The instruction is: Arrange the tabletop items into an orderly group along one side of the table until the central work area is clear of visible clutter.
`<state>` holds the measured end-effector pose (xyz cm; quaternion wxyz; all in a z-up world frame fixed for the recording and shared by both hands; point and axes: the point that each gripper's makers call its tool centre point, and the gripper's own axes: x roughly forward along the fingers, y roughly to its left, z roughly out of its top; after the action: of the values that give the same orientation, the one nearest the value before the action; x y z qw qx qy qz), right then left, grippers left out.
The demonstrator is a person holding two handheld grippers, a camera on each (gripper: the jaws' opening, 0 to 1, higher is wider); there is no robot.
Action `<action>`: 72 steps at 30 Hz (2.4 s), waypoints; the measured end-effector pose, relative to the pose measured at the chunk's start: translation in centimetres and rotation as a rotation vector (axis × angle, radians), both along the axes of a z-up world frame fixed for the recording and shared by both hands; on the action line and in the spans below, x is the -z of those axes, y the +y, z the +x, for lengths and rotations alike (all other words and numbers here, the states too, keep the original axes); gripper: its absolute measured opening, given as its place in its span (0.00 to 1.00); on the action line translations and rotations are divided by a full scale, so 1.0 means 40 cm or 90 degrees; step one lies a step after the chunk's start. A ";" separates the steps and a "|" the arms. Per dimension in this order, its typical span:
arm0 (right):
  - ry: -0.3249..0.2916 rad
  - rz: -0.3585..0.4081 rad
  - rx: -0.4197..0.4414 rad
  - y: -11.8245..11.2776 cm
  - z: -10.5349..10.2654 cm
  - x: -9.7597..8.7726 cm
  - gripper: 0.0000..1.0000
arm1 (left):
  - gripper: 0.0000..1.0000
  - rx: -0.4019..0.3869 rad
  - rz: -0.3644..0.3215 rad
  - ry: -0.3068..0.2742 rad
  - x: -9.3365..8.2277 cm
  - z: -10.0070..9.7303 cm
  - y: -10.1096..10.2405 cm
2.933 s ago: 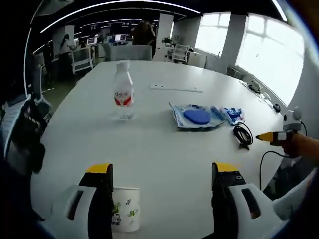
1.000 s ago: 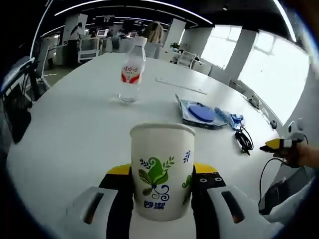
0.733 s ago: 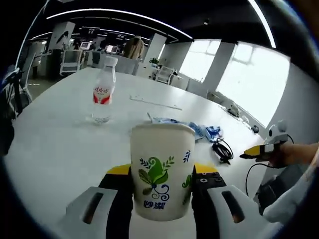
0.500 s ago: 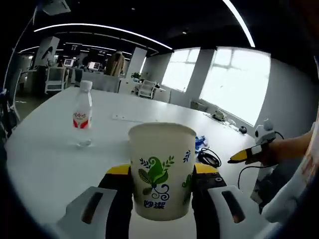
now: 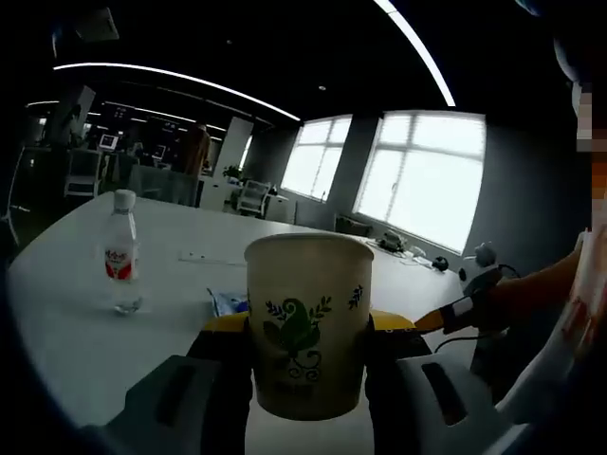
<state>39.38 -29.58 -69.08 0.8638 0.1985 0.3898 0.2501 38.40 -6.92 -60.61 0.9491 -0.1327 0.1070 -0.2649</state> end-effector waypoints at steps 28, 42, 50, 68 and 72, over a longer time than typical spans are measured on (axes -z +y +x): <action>-0.034 0.060 -0.112 0.148 -0.029 -0.075 0.48 | 0.46 0.122 0.144 0.108 0.123 -0.052 -0.113; -0.073 0.095 -0.209 0.272 -0.045 -0.146 0.45 | 0.46 0.150 0.166 0.120 0.135 -0.062 -0.130; -0.093 0.117 -0.236 0.311 -0.057 -0.182 0.45 | 0.46 0.166 0.182 0.130 0.147 -0.070 -0.141; -0.110 0.115 -0.350 0.382 -0.114 -0.209 0.42 | 0.46 0.213 0.221 0.133 0.166 -0.096 -0.170; -0.098 0.104 -0.399 0.393 -0.147 -0.200 0.37 | 0.46 0.225 0.236 0.130 0.171 -0.104 -0.172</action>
<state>33.51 -13.86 -61.06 0.7531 0.1185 0.3442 0.5481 34.25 -13.81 -67.44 0.8804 0.0378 0.2706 -0.3875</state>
